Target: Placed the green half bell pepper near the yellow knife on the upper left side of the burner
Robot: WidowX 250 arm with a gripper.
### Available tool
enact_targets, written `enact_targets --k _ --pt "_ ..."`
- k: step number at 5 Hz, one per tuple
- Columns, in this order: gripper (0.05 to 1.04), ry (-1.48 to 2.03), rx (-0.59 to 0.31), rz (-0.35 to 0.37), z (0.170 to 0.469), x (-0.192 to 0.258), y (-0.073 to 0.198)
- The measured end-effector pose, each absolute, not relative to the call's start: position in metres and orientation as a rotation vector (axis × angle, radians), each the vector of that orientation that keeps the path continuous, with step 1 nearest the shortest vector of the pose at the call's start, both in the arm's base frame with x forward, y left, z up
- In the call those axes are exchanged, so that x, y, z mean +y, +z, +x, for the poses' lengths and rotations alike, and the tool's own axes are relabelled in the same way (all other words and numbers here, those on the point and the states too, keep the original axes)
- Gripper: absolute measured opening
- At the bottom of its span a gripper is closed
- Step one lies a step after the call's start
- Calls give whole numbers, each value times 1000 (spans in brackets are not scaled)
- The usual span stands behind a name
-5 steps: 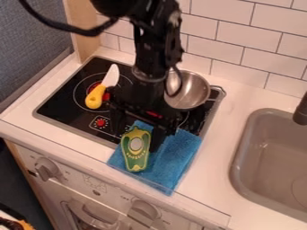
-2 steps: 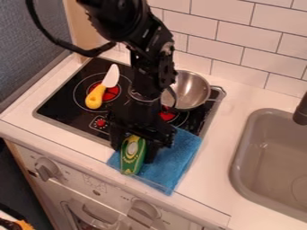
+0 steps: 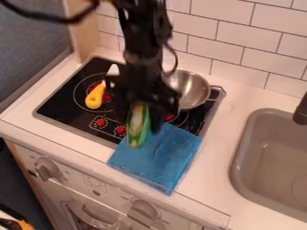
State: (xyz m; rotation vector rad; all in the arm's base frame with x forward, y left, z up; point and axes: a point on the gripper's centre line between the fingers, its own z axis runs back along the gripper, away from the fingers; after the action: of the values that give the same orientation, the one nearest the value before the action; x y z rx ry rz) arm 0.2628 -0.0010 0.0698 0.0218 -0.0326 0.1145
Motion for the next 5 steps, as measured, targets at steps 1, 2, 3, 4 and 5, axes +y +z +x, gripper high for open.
enact_targets --k 1,2,3,4,5 --pt "795 171 -84 -5 288 14 101" --pt "795 267 -71 24 334 47 86" --pt "795 300 -71 104 374 76 70" --pt "795 313 -55 161 394 90 62" --pt "795 323 -41 203 405 100 57"
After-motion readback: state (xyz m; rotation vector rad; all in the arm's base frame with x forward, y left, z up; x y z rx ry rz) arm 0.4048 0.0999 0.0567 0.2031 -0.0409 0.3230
